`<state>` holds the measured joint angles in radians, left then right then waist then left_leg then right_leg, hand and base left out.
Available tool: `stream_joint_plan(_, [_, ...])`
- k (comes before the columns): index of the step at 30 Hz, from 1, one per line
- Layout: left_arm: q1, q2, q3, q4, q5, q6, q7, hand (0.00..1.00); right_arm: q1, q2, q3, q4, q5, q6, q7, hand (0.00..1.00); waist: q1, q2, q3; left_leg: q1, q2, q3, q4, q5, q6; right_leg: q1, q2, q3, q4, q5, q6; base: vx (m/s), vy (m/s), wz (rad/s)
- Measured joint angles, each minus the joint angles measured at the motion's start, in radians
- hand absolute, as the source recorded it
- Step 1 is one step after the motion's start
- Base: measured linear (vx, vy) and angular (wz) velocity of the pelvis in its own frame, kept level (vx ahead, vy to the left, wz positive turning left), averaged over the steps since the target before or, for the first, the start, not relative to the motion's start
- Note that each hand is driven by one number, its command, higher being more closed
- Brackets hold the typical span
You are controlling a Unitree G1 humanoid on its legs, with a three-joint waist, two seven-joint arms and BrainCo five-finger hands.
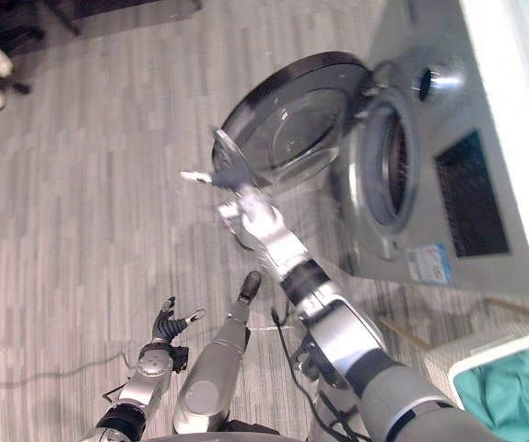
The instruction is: Pick up the laundry basket with both hands and put the clothes into the washing machine.
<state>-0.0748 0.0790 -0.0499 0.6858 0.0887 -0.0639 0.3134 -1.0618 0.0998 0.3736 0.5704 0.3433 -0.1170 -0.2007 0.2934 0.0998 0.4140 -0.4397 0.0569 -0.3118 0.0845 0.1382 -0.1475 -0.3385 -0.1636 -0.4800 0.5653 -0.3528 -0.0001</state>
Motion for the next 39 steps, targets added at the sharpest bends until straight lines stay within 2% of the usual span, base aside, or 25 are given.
stream_joint_plan(2, [-0.005,-0.008,0.0,-0.021,-0.004,-0.002,0.0,0.0,-0.013,-0.01,-0.034,-0.031,-0.002,-0.007,-0.025,0.0,-0.001,-0.009,0.006,-0.001,-0.003,0.0,0.0,0.0,0.0,0.002,0.0,0.008,-0.002,0.0,0.0,0.09,-0.044,0.14])
stream_joint_plan(5, [-0.024,-0.022,0.0,-0.054,-0.01,-0.013,0.0,0.0,0.024,-0.077,-0.084,-0.114,-0.006,-0.01,-0.066,0.0,-0.008,-0.038,0.025,0.003,0.003,0.019,0.002,0.0,0.0,0.002,0.009,0.038,-0.024,0.005,0.001,0.04,-0.024,-0.25])
stream_joint_plan(6, [-0.041,-0.024,-0.001,-0.054,-0.013,-0.013,0.0,0.0,0.071,-0.105,-0.09,-0.161,-0.015,-0.014,-0.077,0.0,-0.014,-0.047,0.032,0.007,0.016,0.031,0.002,0.0,0.0,0.003,0.025,0.051,-0.044,0.025,-0.003,-0.02,-0.026,-0.54])
stream_joint_plan(7, [-0.06,-0.022,-0.012,-0.054,-0.017,-0.012,0.001,0.0,0.131,-0.12,-0.086,-0.194,-0.024,-0.016,-0.08,0.0,-0.028,-0.06,0.044,0.018,0.033,0.051,0.002,0.0,0.0,0.011,0.046,0.075,-0.071,0.048,-0.006,-0.03,-0.02,-0.59])
stream_joint_plan(10, [-0.125,-0.006,-0.053,-0.057,-0.017,-0.011,0.004,0.0,0.331,-0.157,-0.058,-0.246,-0.045,-0.019,-0.066,0.0,-0.075,-0.072,0.058,0.032,0.064,0.102,0.001,-0.004,0.004,0.018,0.085,0.132,-0.131,0.096,-0.009,-0.08,0.016,-0.68])
stream_joint_plan(13, [-0.205,0.012,-0.079,-0.064,-0.012,-0.009,0.016,0.0,0.515,-0.192,-0.056,-0.246,-0.052,-0.018,-0.014,0.0,-0.124,-0.079,0.064,0.035,0.074,0.162,0.001,-0.013,0.016,-0.012,0.1,0.196,-0.146,0.12,-0.008,-0.12,0.061,-0.68])
stream_joint_plan(16, [-0.292,0.051,-0.08,-0.069,0.006,-0.004,0.016,0.0,0.642,-0.225,-0.053,-0.269,-0.06,-0.018,0.037,0.0,-0.153,-0.092,0.073,0.034,0.088,0.214,0.0,-0.018,0.02,-0.043,0.113,0.25,-0.152,0.144,-0.005,-0.11,0.036,-0.65])
stream_joint_plan(17, [-0.335,0.085,-0.078,-0.067,0.011,0.001,0.017,0.0,0.704,-0.24,-0.059,-0.297,-0.067,-0.018,0.064,0.0,-0.171,-0.1,0.077,0.035,0.095,0.239,0.0,-0.019,0.022,-0.056,0.119,0.273,-0.154,0.155,-0.005,-0.1,0.025,-0.64])
stream_joint_plan(19, [-0.423,0.17,-0.074,-0.045,0.025,0.006,0.019,0.0,0.804,-0.262,-0.089,-0.348,-0.085,-0.021,0.097,0.0,-0.189,-0.117,0.086,0.033,0.105,0.284,0.001,-0.021,0.025,-0.083,0.129,0.315,-0.158,0.173,-0.001,-0.09,0.02,-0.65])
stream_joint_plan(21, [-0.509,0.254,-0.059,0.004,0.038,0.015,0.021,0.0,0.871,-0.274,-0.13,-0.354,-0.103,-0.028,0.118,0.0,-0.225,-0.133,0.093,0.031,0.107,0.312,0.001,-0.022,0.027,-0.102,0.132,0.336,-0.159,0.185,0.002,-0.07,0.011,-0.48])
stream_joint_plan(24, [-0.645,0.412,-0.035,0.081,0.042,0.022,0.05,0.0,0.948,-0.275,-0.212,-0.356,-0.12,-0.039,0.118,0.0,-0.272,-0.168,0.099,0.002,0.113,0.368,0.003,-0.025,0.033,-0.151,0.146,0.387,-0.176,0.217,0.015,-0.06,0.017,-0.56])
stream_joint_plan(25, [-0.699,0.469,-0.012,0.113,0.043,0.025,0.067,0.0,0.969,-0.276,-0.234,-0.356,-0.121,-0.045,0.117,0.0,-0.291,-0.187,0.101,-0.014,0.117,0.387,0.005,-0.025,0.034,-0.172,0.152,0.407,-0.186,0.236,0.019,-0.02,0.014,-0.47])
stream_joint_plan(26, [-0.723,0.495,0.0,0.125,0.043,0.029,0.072,0.0,0.98,-0.277,-0.241,-0.359,-0.121,-0.052,0.117,0.0,-0.298,-0.195,0.102,-0.022,0.119,0.398,0.01,-0.027,0.037,-0.18,0.156,0.419,-0.193,0.245,0.022,0.0,0.014,-0.49])
stream_joint_plan(27, [-0.758,0.532,0.025,0.132,0.042,0.044,0.092,0.0,1.006,-0.279,-0.249,-0.373,-0.122,-0.061,0.117,0.0,-0.317,-0.202,0.105,-0.048,0.126,0.406,0.032,-0.034,0.047,-0.19,0.162,0.428,-0.217,0.266,0.027,0.01,0.031,-0.42])
stream_joint_plan(28, [-0.767,0.536,0.068,0.152,0.04,0.068,0.124,0.0,1.048,-0.274,-0.262,-0.41,-0.123,-0.066,0.114,0.0,-0.318,-0.202,0.105,-0.064,0.135,0.424,0.048,-0.039,0.051,-0.194,0.163,0.436,-0.243,0.287,0.03,0.01,0.045,-0.37])
stream_joint_plan(30, [-0.768,0.55,0.094,0.139,0.039,0.069,0.127,0.0,1.112,-0.265,-0.268,-0.5,-0.128,-0.075,0.112,0.0,-0.316,-0.203,0.105,-0.092,0.155,0.444,0.076,-0.053,0.053,-0.2,0.173,0.451,-0.282,0.316,0.034,-0.01,0.041,-0.39])
stream_joint_plan(32, [-0.762,0.552,0.105,0.11,0.039,0.071,0.145,0.0,1.152,-0.233,-0.274,-0.579,-0.128,-0.091,0.099,0.0,-0.301,-0.21,0.107,-0.12,0.177,0.469,0.115,-0.079,0.053,-0.213,0.187,0.466,-0.307,0.337,0.035,-0.04,0.011,-0.46])
stream_joint_plan(34, [-0.765,0.566,0.155,0.078,0.039,0.08,0.148,0.0,1.154,-0.201,-0.278,-0.638,-0.131,-0.104,0.075,0.0,-0.296,-0.227,0.111,-0.159,0.199,0.492,0.161,-0.098,0.053,-0.231,0.2,0.482,-0.336,0.356,0.032,-0.07,-0.007,-0.41])
stream_joint_plan(39, [-0.77,0.564,0.21,0.049,0.035,0.083,0.151,0.0,1.179,-0.191,-0.308,-0.68,-0.131,-0.113,0.049,0.0,-0.299,-0.232,0.114,-0.195,0.208,0.502,0.206,-0.115,0.062,-0.243,0.197,0.481,-0.356,0.382,0.031,-0.03,0.011,-0.13])
